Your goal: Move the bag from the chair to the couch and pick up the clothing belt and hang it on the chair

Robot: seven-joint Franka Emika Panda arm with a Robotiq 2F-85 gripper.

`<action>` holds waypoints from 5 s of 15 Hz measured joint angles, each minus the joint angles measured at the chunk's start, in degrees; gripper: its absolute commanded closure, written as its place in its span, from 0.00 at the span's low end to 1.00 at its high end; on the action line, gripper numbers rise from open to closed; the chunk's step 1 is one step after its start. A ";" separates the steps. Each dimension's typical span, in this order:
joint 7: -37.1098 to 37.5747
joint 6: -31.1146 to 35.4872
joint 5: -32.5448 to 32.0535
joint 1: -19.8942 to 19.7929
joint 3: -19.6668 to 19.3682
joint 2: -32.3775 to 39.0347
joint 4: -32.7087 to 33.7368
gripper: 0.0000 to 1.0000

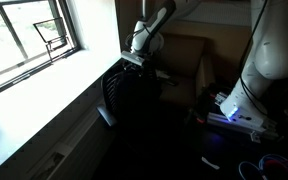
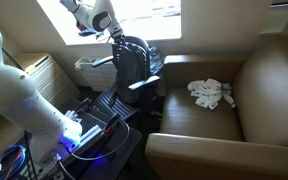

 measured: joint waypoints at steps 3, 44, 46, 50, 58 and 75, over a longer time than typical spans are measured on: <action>1.20 0.60 -0.18 0.08 -0.17 0.24 0.08 0.00; 12.93 -6.43 -8.36 -18.76 -18.77 -26.11 3.98 0.98; 11.27 -8.65 -8.36 -19.87 -18.74 -28.40 3.27 0.98; 12.60 -8.39 -9.44 -20.19 -17.77 -28.21 2.78 1.00; 25.71 -2.07 -17.05 -27.58 -23.34 -19.70 9.21 1.00; 79.64 3.90 -48.08 -19.31 -45.98 2.67 13.46 1.00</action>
